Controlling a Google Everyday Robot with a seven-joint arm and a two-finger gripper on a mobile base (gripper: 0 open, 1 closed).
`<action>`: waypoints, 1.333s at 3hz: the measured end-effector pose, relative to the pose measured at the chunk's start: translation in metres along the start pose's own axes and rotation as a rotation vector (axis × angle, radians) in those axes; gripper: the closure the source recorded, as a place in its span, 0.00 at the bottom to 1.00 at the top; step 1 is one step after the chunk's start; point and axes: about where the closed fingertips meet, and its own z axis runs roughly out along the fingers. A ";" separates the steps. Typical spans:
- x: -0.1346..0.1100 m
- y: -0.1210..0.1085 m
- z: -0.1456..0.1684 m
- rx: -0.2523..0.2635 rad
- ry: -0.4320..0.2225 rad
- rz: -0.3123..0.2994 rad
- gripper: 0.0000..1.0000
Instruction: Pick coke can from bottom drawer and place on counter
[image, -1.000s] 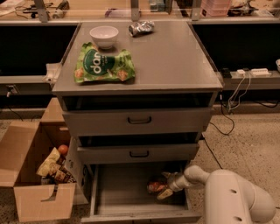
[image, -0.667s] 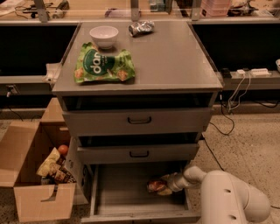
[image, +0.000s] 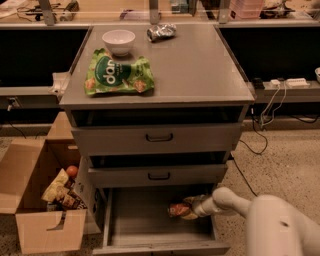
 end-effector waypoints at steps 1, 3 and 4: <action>-0.050 0.030 -0.056 0.016 -0.170 -0.123 1.00; -0.071 0.070 -0.129 0.017 -0.373 -0.257 1.00; -0.071 0.070 -0.129 0.017 -0.373 -0.258 1.00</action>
Offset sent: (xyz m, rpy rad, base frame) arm -0.1201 -0.0295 0.1931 0.4070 -0.3663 0.2985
